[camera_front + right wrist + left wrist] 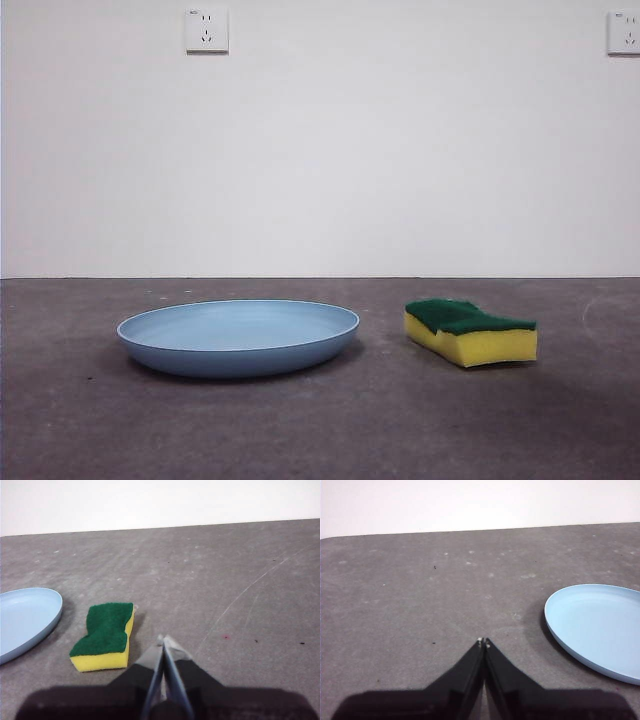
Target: Pick up the plate,pick up the cloth,clean the plate with the cloth
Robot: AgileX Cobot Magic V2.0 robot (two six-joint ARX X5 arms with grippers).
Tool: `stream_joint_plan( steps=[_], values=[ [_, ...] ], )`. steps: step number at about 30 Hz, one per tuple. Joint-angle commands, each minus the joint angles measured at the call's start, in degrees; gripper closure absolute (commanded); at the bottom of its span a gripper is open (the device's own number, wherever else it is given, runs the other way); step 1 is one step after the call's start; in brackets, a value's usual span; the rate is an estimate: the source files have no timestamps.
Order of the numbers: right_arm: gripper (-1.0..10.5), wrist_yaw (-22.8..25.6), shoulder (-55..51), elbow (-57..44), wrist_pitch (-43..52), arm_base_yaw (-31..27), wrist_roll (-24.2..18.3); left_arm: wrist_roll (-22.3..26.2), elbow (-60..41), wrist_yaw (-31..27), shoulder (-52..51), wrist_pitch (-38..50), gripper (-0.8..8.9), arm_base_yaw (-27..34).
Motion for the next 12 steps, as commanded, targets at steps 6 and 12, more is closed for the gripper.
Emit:
stream_joint_plan(
  steps=[6, 12],
  values=[
    [9.5, 0.0, 0.0, -0.9, 0.2, 0.2, 4.3, -0.6, -0.8, 0.5, -0.2, 0.2, 8.17, 0.1],
    [9.5, 0.1, 0.0, -0.9, 2.5, 0.1, 5.7, -2.0, -0.8, 1.9, -0.2, 0.5, 8.17, 0.1]
  ],
)
